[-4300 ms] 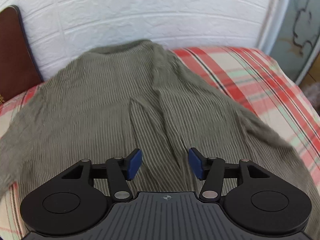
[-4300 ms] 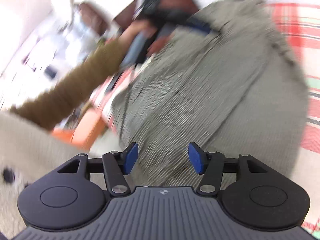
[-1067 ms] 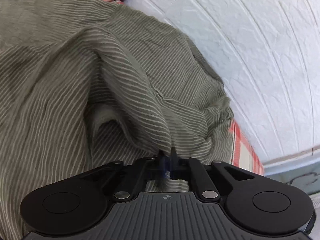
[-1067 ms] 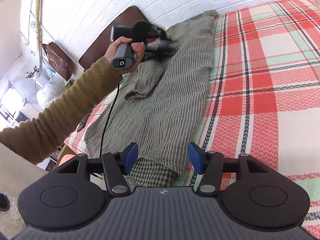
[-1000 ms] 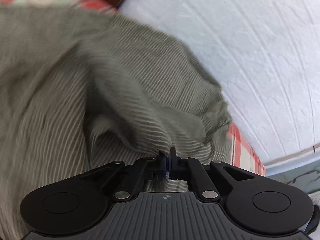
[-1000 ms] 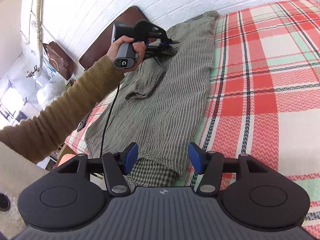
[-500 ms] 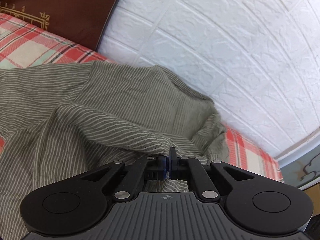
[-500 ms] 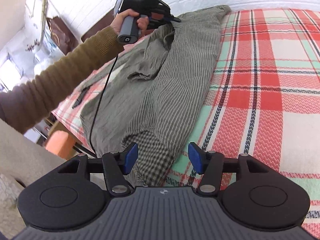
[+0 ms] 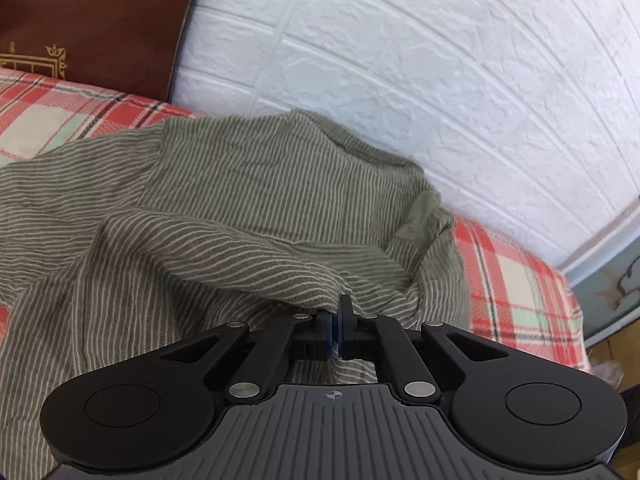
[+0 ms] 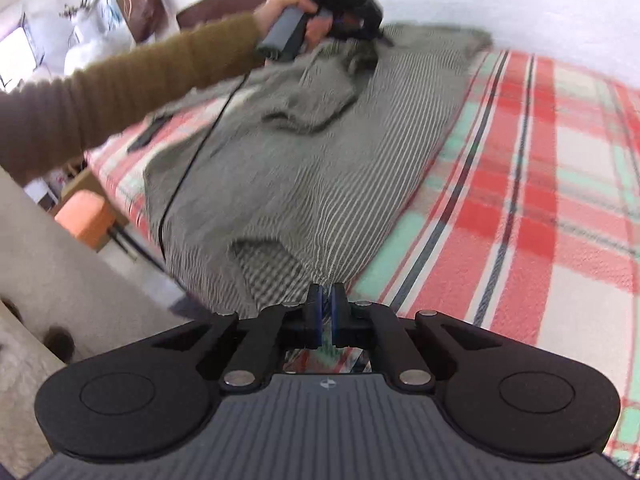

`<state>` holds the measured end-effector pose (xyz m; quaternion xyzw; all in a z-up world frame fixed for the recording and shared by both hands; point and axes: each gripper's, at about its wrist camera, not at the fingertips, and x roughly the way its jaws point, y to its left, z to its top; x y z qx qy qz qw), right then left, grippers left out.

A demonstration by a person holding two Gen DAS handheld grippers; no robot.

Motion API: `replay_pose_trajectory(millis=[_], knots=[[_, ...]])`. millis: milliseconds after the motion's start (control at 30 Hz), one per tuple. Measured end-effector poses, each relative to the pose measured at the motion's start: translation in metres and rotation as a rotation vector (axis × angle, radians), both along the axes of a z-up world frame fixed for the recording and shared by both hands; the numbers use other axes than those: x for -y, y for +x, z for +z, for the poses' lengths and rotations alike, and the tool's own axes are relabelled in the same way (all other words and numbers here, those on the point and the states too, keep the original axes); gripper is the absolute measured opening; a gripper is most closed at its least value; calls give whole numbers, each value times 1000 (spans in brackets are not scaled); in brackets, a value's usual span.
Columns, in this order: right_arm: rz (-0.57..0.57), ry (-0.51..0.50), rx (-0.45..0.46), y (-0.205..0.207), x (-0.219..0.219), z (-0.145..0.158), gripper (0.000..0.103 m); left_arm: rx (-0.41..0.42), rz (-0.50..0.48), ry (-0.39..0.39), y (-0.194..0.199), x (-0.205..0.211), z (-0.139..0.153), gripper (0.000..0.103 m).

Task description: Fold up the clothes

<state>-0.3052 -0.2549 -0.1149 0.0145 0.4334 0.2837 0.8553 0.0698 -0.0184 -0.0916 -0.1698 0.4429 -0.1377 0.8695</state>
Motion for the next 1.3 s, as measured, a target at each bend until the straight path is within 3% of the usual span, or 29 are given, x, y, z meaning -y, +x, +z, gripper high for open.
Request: replay_pose_trajectory(millis=[33, 67, 100, 167, 233, 267, 367, 500, 700, 833, 900, 967, 1033, 1100, 1300], knots=[[4, 7, -10, 3, 2, -1, 7, -10, -10, 10, 0, 2, -3, 0], [9, 14, -21, 7, 4, -2, 8, -17, -20, 17, 0, 3, -6, 6], [9, 31, -28, 10, 8, 0, 11, -16, -28, 20, -1, 2, -8, 18], [-23, 106, -18, 22, 25, 17, 23, -13, -42, 22, -5, 1, -11, 24], [-91, 152, 51, 40, 44, 42, 55, 0, -37, -10, -7, -3, -10, 24], [-128, 162, 91, 55, 51, 55, 61, 5, -31, -30, -8, -5, -10, 28], [-179, 177, 167, 112, 59, 87, 62, 8, -3, -81, -9, -9, -13, 48], [-239, 126, 207, 222, 42, 95, 64, -5, -3, -113, -9, -10, -22, 51], [-391, 51, 155, 379, 23, 59, 65, 8, 7, -155, -7, -13, -32, 53], [-432, 72, 89, 436, 14, 35, 65, 22, -6, -174, -2, -11, -34, 53], [-401, 20, 70, 449, 4, 27, 65, 30, -12, -184, 1, -10, -35, 51], [-379, -55, 70, 455, -4, 22, 62, 37, -18, -193, 3, -9, -36, 50], [-406, -54, 58, 459, 6, 19, 5, 45, -25, -202, 6, -9, -37, 27], [-433, -53, 46, 463, 16, 16, 4, 52, -31, -210, 8, -8, -38, 18], [-515, -49, 10, 475, 47, 6, 4, 71, -47, -187, 11, 0, -39, 18]])
